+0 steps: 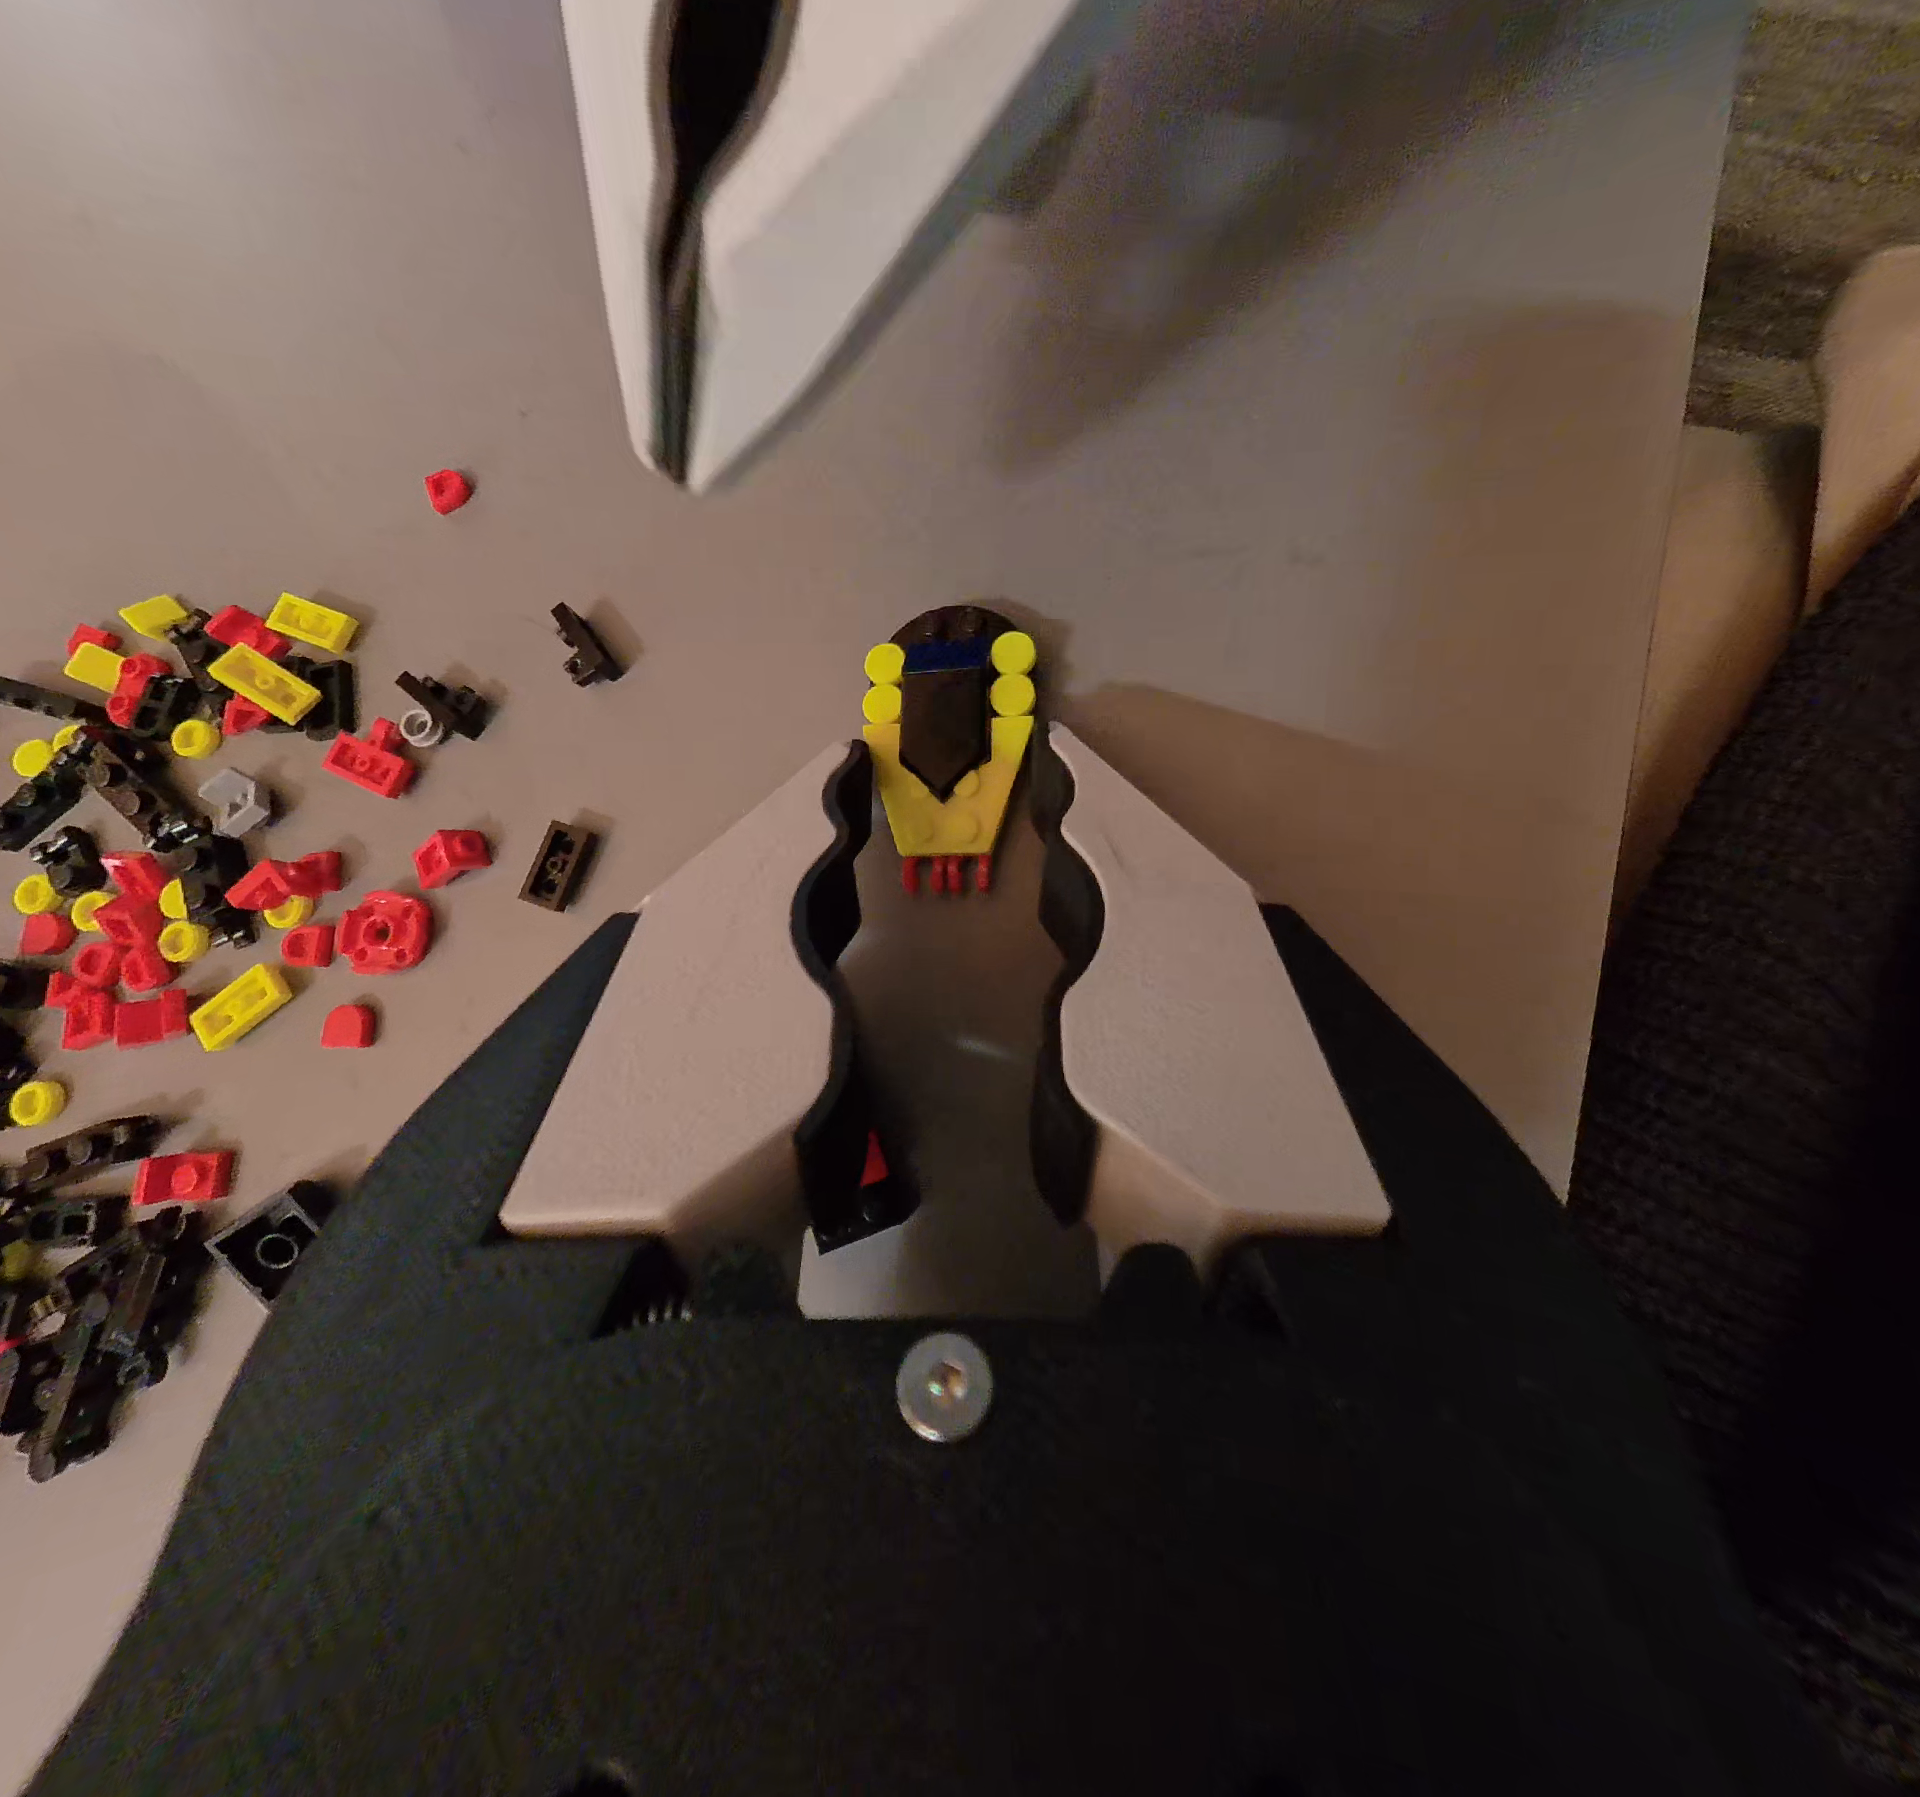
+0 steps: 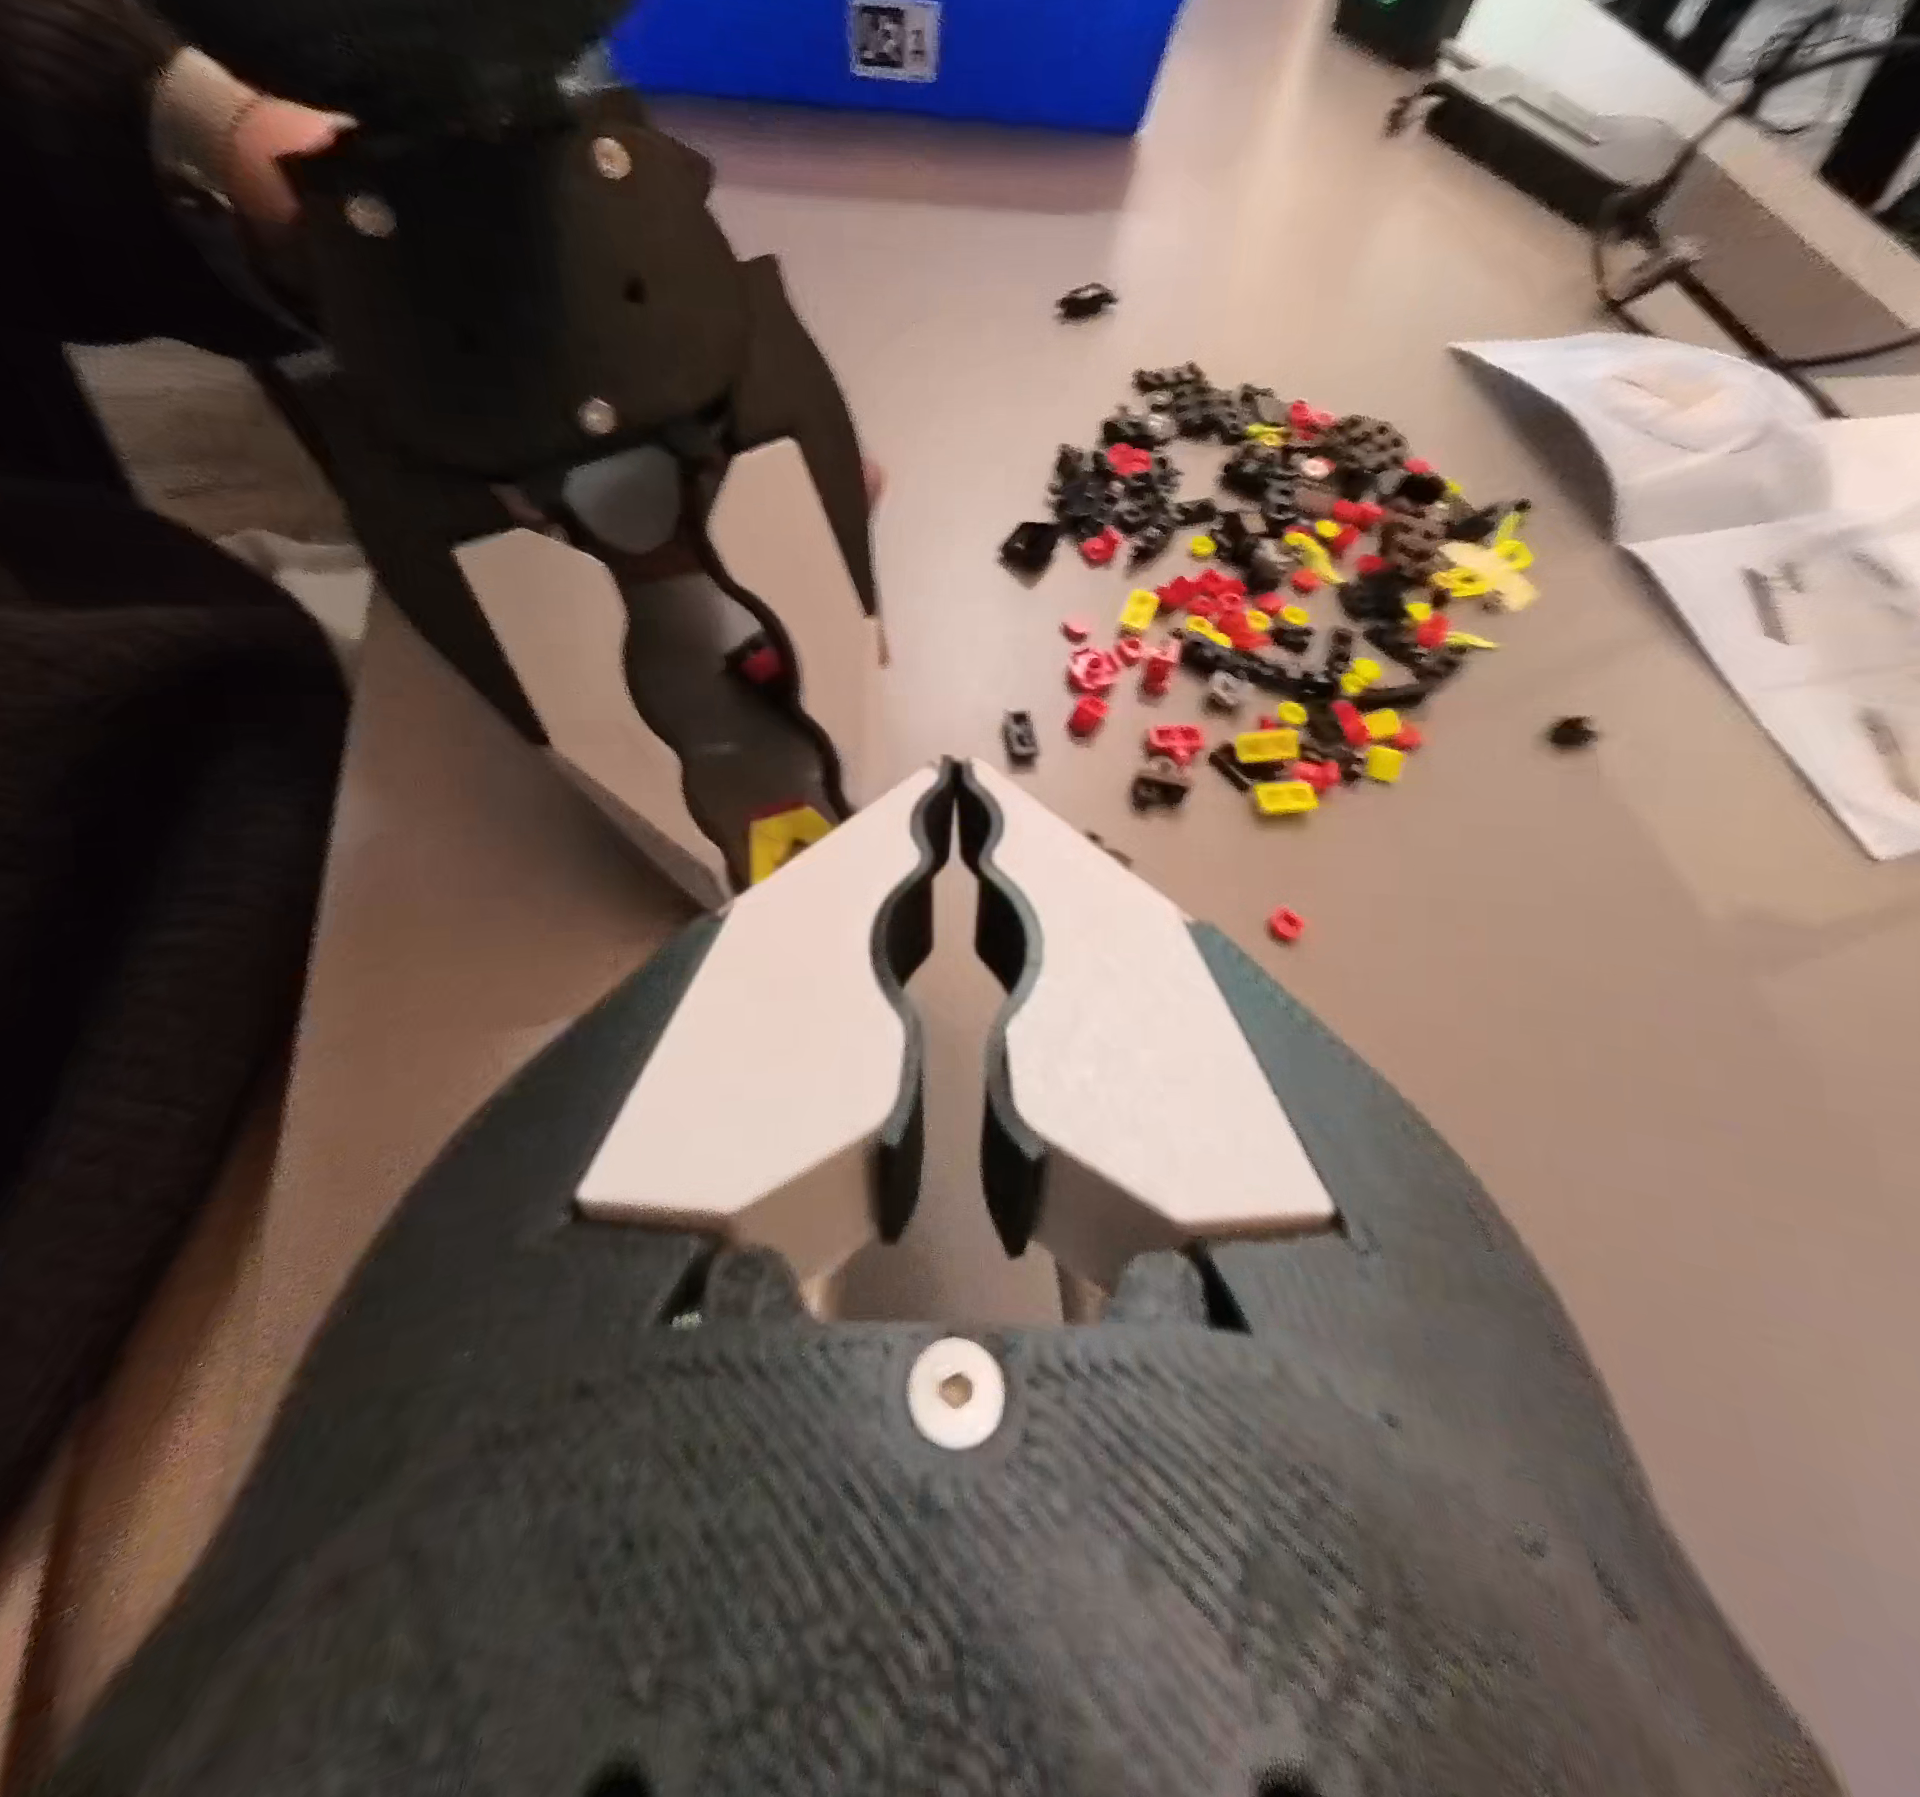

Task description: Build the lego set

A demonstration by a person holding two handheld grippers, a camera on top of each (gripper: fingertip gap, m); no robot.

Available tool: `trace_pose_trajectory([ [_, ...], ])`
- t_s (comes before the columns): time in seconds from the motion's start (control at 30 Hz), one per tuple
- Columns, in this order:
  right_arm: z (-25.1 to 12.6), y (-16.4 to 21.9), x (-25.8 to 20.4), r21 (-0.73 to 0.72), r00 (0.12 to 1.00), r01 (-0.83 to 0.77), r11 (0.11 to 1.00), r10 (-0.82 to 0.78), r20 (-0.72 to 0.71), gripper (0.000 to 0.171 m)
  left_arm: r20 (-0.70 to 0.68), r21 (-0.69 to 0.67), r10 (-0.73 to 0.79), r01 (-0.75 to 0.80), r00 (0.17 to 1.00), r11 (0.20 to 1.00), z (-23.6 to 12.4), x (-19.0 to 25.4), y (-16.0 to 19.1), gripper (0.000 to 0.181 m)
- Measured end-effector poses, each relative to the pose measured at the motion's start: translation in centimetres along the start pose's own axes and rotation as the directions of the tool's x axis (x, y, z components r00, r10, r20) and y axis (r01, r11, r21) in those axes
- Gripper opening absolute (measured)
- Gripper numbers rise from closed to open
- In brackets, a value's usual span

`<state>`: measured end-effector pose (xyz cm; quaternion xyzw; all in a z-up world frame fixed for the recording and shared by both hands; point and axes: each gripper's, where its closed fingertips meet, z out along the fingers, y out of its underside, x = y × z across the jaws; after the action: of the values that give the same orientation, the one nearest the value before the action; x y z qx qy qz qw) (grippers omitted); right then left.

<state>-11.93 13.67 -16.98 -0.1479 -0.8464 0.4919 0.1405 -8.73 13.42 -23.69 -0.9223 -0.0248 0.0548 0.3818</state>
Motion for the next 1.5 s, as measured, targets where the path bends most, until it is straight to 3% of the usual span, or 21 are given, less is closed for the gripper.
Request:
trace_pose_trajectory([
  [0.17,0.4,3.4,0.6,-0.114,0.999,-0.031,0.993,0.032,0.002,0.009,-0.002,0.005,-0.018,0.018,1.000,1.000,-0.1,-0.2,0.0,0.029],
  [0.3,0.3,0.6,0.0,0.019,0.996,-0.079,0.997,0.079,0.036,0.022,-0.007,0.069,-0.160,0.160,0.987,0.985,-0.7,-1.6,-0.7,0.030],
  [0.5,0.3,0.6,0.1,0.020,1.000,-0.031,0.999,0.031,-0.003,0.036,-0.243,0.207,-0.426,0.476,0.871,0.855,-2.3,-1.8,-3.2,0.029],
  [0.93,-0.2,0.3,-0.9,0.049,0.998,0.061,0.997,-0.063,0.024,0.033,-0.391,0.194,-0.516,0.616,0.763,0.764,-3.2,-2.0,-3.6,0.028],
  [1.0,-0.2,0.2,-1.2,0.048,0.996,0.077,0.996,-0.079,0.033,0.029,-0.410,0.181,-0.517,0.622,0.751,0.762,-3.3,-1.8,-3.4,0.029],
  [1.07,-0.1,0.3,-1.4,0.044,0.995,0.090,0.995,-0.092,0.032,0.013,-0.436,0.188,-0.515,0.635,0.738,0.749,-3.6,-1.8,-3.7,0.028],
  [1.27,-0.2,0.2,-1.2,0.029,0.993,0.115,0.993,-0.116,0.015,0.006,-0.490,0.181,-0.544,0.689,0.682,0.702,-3.9,-1.9,-3.9,0.026],
  [1.4,-0.5,-0.3,-0.7,0.058,1.000,0.020,0.998,-0.022,0.021,0.005,-0.497,0.277,-0.526,0.701,0.690,0.658,-4.9,-2.8,-5.3,0.047],
  [1.5,-0.9,-1.3,-0.5,0.120,0.995,-0.081,0.989,0.074,0.061,0.004,-0.442,0.328,-0.495,0.648,0.748,0.687,-5.0,-3.1,-5.5,0.053],
])
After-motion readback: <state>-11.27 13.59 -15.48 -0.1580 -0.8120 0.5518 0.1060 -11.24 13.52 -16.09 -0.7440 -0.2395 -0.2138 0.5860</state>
